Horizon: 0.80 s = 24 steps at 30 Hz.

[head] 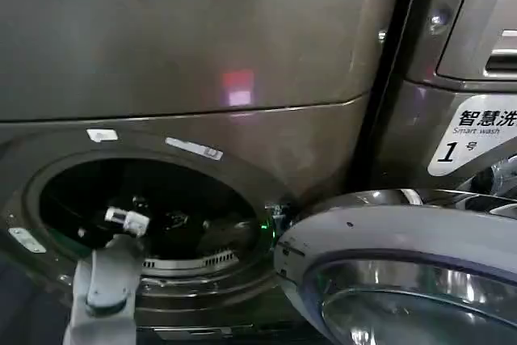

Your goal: Grasp the clothes from the dryer.

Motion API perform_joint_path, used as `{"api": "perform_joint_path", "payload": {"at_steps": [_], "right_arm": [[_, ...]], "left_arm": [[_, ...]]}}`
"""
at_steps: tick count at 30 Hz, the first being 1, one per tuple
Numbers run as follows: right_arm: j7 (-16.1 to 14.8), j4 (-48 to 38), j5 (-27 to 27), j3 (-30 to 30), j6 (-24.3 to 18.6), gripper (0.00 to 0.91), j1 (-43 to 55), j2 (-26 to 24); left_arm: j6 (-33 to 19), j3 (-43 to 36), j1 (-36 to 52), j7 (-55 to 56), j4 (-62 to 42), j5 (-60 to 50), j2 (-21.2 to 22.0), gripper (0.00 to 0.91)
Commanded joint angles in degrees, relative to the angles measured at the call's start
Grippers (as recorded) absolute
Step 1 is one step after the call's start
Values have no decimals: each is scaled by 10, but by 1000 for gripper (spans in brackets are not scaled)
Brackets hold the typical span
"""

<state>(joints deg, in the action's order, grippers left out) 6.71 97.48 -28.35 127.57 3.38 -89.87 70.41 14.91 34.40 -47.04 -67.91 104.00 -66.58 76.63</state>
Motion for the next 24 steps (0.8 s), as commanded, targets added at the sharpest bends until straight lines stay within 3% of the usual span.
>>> {"api": "perform_joint_path", "payload": {"at_steps": [1,8,24], "right_arm": [[-1,-1,0,-3,-1,907,3,1],[-1,-8,1,-10,-6,907,3,6],[-1,-15,19,-16,-12,907,9,5]], "left_arm": [[-272,-31,71,-93,-83,-101,-63,907],[-272,-53,84,-94,-108,-87,-87,907],[-244,-84,112,-94,-177,16,-79,907]]}}
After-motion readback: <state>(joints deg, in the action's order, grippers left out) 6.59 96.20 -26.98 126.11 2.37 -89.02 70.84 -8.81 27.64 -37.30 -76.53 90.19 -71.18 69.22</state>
